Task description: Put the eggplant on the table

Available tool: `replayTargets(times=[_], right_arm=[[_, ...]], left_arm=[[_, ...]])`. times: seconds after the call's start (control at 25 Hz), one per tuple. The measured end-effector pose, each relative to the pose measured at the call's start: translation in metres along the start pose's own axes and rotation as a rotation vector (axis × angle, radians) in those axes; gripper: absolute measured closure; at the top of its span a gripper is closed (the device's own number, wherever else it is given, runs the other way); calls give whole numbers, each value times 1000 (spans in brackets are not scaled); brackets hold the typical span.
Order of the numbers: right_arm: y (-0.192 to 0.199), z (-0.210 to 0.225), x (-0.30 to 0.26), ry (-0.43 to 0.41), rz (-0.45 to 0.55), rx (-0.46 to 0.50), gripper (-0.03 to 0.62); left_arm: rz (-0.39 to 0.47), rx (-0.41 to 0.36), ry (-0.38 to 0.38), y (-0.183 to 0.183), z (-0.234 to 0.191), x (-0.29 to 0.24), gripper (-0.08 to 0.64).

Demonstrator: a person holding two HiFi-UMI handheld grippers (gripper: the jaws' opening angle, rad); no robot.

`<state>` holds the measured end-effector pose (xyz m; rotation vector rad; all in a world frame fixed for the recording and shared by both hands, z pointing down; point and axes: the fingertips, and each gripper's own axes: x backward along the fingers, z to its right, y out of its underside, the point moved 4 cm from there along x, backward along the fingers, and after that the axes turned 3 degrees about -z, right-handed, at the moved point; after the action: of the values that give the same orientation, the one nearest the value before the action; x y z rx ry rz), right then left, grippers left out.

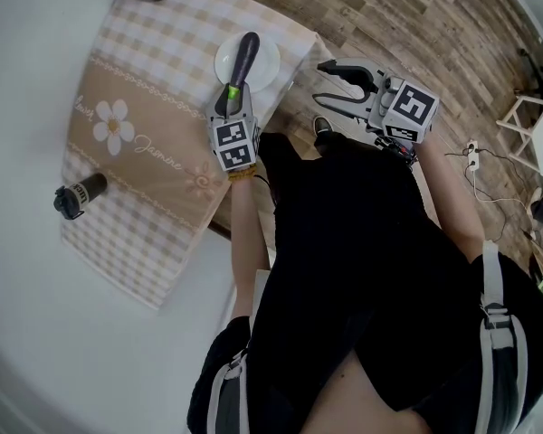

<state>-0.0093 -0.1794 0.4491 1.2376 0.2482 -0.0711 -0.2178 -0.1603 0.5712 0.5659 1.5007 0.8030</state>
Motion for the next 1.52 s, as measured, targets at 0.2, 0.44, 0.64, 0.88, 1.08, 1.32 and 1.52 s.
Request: replayTargets(times=[0.2,0.44,0.64,0.88,1.08,1.32,1.52], right_arm=[[1,0,1,1,-3,1,368],[2,1,1,3,-5,1,368],[2,0,3,6,-4,1,368],[3,0,4,11,-3,1,368],[3,1,2,11,-4,2,368],[0,0,3,10,2,1,368],[-2,4,6,20,6,7,368]], left_arm=[[-15,1,-7,2,0,-2,416],[-26,-5,-15,4,0,-4,416],[-25,-16,-22,5,0,-5,410],[-23,-35,-35,5,2,-6,400],[-22,-40,-40,5,1,-7,399],[-30,-34,-36,7,3,-3,374],[-24,-31,-36,4,3,-6,374]])
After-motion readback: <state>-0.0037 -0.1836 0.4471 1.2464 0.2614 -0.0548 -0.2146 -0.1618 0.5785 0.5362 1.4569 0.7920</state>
